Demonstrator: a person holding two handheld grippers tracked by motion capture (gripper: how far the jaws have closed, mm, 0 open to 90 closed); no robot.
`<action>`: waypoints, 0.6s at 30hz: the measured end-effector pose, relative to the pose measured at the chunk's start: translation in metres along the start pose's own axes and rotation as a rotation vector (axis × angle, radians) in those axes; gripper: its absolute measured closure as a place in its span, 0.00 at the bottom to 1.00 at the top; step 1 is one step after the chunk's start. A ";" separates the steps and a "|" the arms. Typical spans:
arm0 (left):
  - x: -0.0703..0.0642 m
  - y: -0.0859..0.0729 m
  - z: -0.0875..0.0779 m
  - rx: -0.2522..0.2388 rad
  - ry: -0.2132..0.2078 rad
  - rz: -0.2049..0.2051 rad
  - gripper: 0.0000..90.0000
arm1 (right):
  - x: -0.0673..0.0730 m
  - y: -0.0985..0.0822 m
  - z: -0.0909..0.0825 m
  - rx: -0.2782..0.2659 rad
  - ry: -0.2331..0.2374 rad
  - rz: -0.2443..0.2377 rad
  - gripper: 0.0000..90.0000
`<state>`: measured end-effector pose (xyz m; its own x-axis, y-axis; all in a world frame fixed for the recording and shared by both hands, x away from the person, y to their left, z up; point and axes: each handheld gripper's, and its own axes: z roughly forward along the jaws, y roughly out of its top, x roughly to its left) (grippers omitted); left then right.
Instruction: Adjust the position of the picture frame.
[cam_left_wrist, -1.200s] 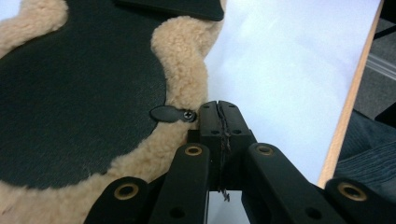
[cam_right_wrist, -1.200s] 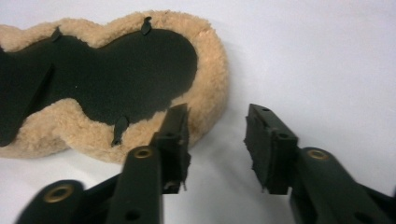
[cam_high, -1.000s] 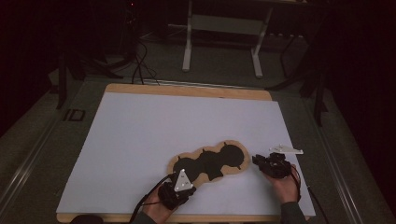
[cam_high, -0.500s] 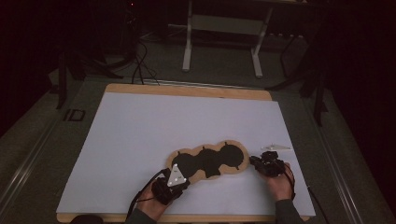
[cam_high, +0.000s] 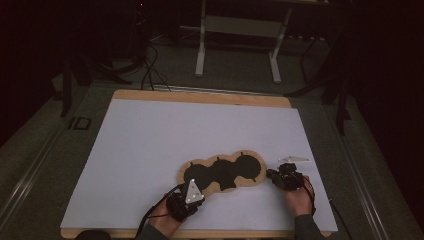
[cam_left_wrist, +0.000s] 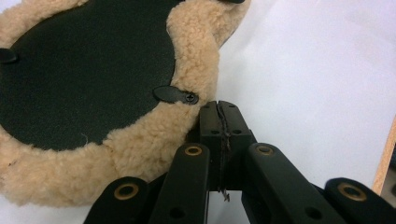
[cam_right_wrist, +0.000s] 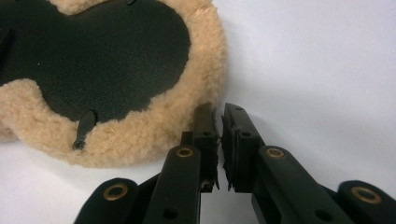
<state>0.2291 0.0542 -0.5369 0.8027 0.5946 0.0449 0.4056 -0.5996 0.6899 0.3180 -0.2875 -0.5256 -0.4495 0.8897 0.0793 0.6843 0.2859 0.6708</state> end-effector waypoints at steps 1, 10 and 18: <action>0.000 0.000 0.000 0.001 0.001 0.001 1.00 | 0.001 0.000 0.000 0.005 0.002 -0.001 0.94; 0.010 -0.001 0.000 0.005 0.031 -0.016 1.00 | 0.003 -0.001 0.002 0.022 0.022 -0.014 0.94; 0.022 -0.002 -0.002 0.015 0.081 -0.026 1.00 | 0.007 -0.002 0.002 0.028 0.038 -0.045 0.94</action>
<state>0.2453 0.0689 -0.5359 0.7543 0.6509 0.0860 0.4325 -0.5912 0.6808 0.3151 -0.2809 -0.5278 -0.5009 0.8620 0.0781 0.6785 0.3351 0.6537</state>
